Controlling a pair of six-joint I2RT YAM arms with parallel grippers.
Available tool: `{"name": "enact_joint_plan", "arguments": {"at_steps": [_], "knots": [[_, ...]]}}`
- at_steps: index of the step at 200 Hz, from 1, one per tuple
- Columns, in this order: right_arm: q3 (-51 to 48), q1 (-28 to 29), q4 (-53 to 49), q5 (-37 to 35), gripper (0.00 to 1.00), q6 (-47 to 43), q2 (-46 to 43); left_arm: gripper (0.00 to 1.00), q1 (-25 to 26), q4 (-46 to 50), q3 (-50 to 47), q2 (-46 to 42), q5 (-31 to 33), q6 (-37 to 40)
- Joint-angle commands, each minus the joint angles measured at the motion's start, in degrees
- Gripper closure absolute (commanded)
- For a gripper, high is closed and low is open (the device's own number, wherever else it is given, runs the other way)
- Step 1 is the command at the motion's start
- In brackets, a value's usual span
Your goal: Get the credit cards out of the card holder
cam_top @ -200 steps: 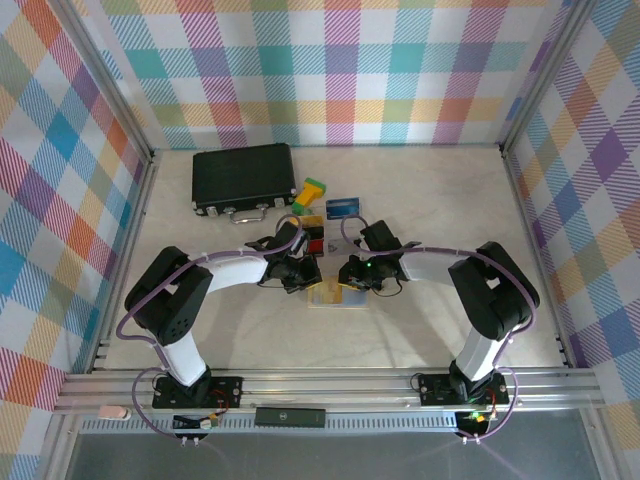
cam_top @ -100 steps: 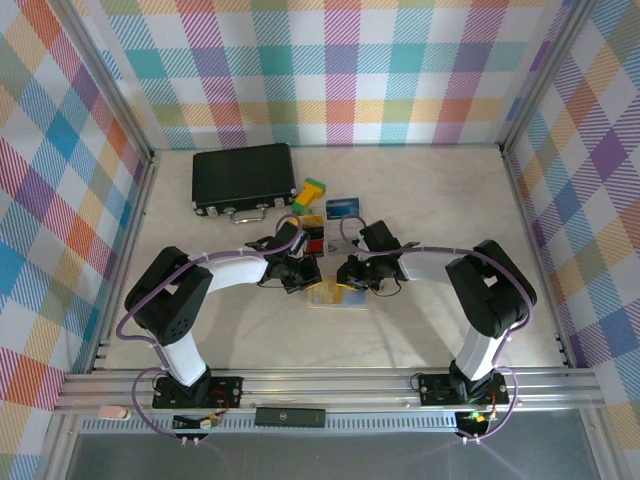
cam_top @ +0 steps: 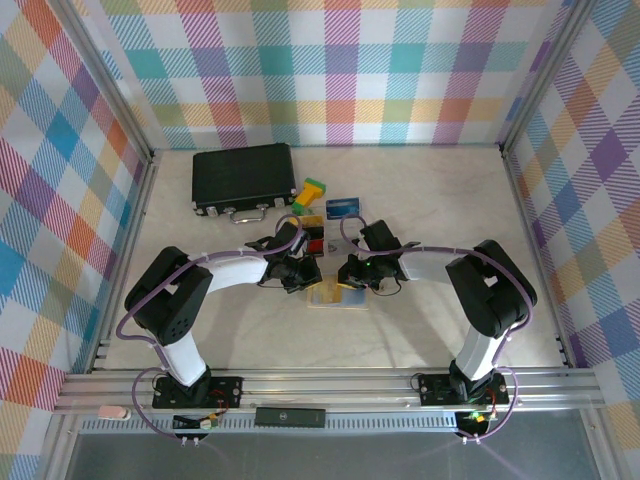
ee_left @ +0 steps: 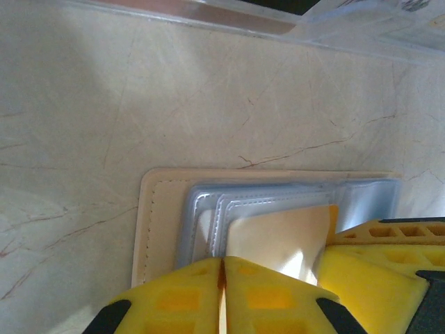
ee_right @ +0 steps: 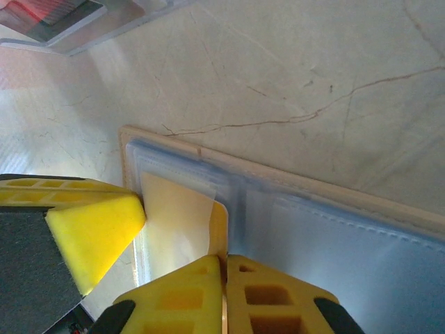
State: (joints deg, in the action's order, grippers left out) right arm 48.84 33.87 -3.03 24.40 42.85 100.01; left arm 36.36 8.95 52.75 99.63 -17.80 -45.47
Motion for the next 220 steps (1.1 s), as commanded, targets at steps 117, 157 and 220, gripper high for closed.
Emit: {"name": "enact_joint_plan", "arguments": {"at_steps": [117, 157, 220], "knots": [[-0.9, -0.1, -2.9, -5.3, 0.94, -1.0, -2.8, 0.89, 0.3, 4.4, 3.0, -4.2, -1.7, 4.7], [-0.5, -0.1, -1.8, -3.1, 0.93, -0.7, -1.6, 0.88, 0.6, 2.6, 3.6, -0.6, -4.8, 4.7], [-0.7, -0.2, -0.3, 0.3, 0.84, -0.6, -0.3, 0.91, 0.6, 6.5, 3.2, 3.4, -0.7, 4.6]]}}
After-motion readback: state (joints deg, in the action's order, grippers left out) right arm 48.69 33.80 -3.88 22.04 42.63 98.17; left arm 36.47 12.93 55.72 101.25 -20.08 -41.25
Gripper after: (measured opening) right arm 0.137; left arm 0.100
